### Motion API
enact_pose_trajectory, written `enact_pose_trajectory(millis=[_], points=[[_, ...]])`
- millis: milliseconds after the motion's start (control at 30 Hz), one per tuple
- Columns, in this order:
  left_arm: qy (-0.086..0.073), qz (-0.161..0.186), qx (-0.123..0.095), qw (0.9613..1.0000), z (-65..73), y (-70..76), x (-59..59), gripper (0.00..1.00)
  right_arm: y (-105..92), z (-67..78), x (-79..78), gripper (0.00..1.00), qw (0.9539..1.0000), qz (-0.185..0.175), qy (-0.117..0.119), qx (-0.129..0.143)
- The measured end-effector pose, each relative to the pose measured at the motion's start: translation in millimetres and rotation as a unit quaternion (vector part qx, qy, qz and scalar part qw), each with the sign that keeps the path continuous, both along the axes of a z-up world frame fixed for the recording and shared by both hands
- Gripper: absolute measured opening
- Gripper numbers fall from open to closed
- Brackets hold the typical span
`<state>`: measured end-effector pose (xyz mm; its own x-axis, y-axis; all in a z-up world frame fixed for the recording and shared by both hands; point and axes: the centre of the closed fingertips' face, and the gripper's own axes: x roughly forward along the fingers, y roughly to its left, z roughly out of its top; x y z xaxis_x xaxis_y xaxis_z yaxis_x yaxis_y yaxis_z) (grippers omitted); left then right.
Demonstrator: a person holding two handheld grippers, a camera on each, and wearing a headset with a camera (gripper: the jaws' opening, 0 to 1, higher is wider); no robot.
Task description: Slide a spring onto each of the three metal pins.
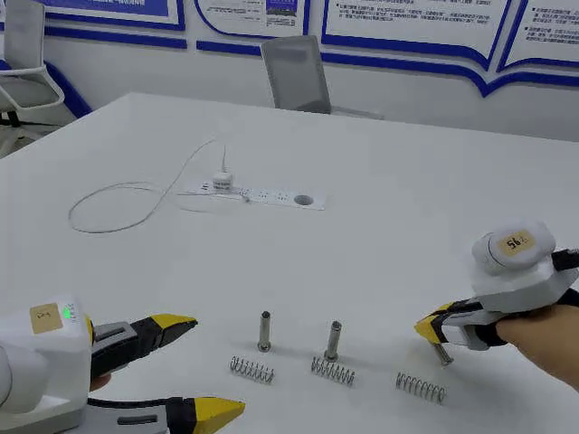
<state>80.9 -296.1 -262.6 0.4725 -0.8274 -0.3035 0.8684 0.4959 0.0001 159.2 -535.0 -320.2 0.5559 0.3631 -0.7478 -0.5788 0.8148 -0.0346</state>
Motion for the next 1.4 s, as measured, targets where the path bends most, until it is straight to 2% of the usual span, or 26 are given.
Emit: enact_pose_trajectory(millis=[500, 1400], points=[[-0.003, 0.0, -0.003, 1.0, 1.8, -0.8, 0.4, 0.67, -2.4, 6.5, -6.9, 0.09, 0.9999, -0.001, -0.012, 0.004], [-0.01, -0.006, -0.001, 0.9999, 7.0, -2.9, 0.2, 0.67, 7.2, 14.7, -21.8, 0.09, 0.9995, 0.003, -0.026, 0.016]])
